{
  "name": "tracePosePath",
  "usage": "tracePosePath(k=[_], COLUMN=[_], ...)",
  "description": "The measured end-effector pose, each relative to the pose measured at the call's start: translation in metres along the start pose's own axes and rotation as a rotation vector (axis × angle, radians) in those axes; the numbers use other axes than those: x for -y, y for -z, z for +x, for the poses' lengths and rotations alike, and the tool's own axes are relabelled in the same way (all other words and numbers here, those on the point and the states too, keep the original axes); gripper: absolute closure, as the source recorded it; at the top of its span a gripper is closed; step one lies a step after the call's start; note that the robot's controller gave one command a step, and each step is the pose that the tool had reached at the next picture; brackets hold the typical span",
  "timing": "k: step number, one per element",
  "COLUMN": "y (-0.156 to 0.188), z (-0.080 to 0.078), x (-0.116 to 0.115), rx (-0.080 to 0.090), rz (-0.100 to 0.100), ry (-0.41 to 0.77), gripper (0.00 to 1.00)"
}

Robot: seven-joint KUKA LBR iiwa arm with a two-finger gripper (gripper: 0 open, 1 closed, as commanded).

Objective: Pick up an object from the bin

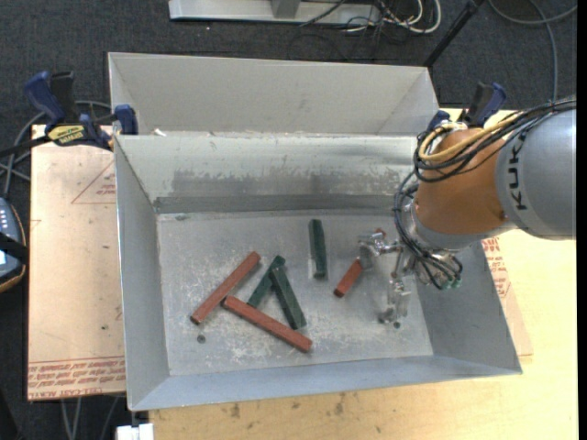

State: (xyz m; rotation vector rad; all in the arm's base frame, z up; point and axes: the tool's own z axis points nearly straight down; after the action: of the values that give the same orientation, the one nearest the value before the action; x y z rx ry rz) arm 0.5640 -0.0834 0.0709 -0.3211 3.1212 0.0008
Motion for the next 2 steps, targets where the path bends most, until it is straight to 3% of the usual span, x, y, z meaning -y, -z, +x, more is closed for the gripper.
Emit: tracePosePath(k=[1, 2], y=[-0.0005, -0.0004], z=[-0.0568, -0.0557], x=[-0.0369, -0.035], rx=[0.003, 0.0], rz=[-0.001, -0.001], ry=[0.378, 0.375], gripper=[0.0, 1.0])
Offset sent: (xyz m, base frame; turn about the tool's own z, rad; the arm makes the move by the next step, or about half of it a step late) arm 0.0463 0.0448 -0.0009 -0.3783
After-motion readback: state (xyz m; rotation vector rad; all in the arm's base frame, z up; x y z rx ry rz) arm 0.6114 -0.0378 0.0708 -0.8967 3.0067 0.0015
